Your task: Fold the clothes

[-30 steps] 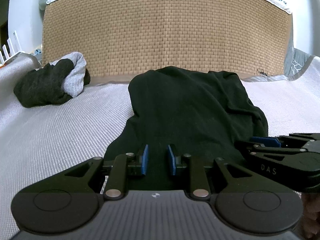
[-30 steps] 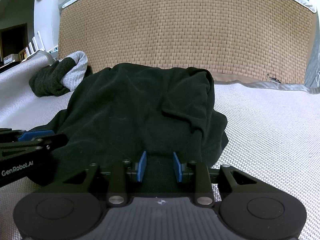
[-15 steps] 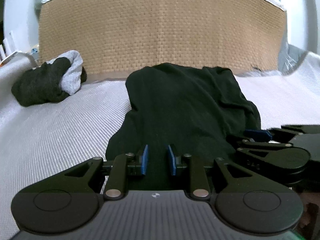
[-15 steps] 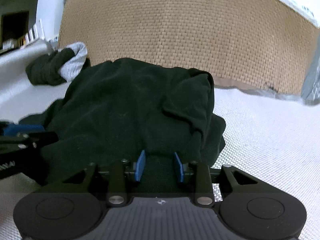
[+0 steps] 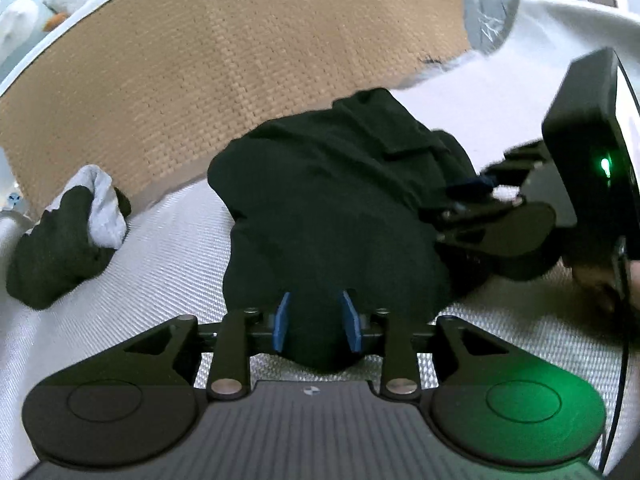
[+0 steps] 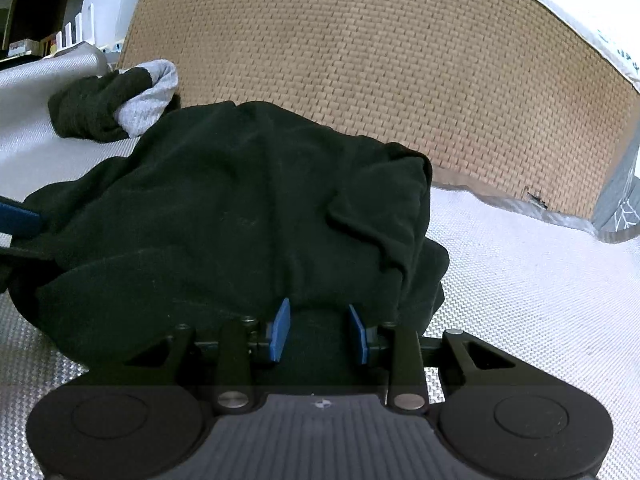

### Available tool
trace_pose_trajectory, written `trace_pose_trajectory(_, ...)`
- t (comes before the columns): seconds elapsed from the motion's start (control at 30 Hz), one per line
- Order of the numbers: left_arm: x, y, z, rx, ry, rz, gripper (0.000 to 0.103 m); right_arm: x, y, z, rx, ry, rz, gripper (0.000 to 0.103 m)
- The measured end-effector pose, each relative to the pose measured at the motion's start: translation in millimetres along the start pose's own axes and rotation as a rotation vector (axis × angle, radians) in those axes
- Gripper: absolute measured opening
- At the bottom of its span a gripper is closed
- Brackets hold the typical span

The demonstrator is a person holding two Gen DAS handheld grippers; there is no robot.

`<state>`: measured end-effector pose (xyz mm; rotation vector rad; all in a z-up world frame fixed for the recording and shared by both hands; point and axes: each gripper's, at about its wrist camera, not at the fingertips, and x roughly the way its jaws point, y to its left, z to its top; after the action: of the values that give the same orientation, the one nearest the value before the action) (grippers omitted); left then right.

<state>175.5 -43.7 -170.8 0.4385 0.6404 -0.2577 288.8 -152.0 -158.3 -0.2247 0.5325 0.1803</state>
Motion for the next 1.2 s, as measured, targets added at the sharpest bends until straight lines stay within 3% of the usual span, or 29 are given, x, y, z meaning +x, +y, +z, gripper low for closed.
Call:
trace_pose_trajectory(0.1,4,-2,-3,0.004,0.015,-0.008,0.033,0,0,-1,-0.002,0.002,0.006,0.035)
trace_pose_trajectory(0.37,2,-19,-6,0.144,0.024,0.024,0.033,0,-4,-1,0.003,0.001,0.027,0.035)
trace_pose_trajectory(1.2,4,-20,-8,0.129,0.026,0.042,0.034,-4,-6,1,0.029,-0.009,0.034,0.039)
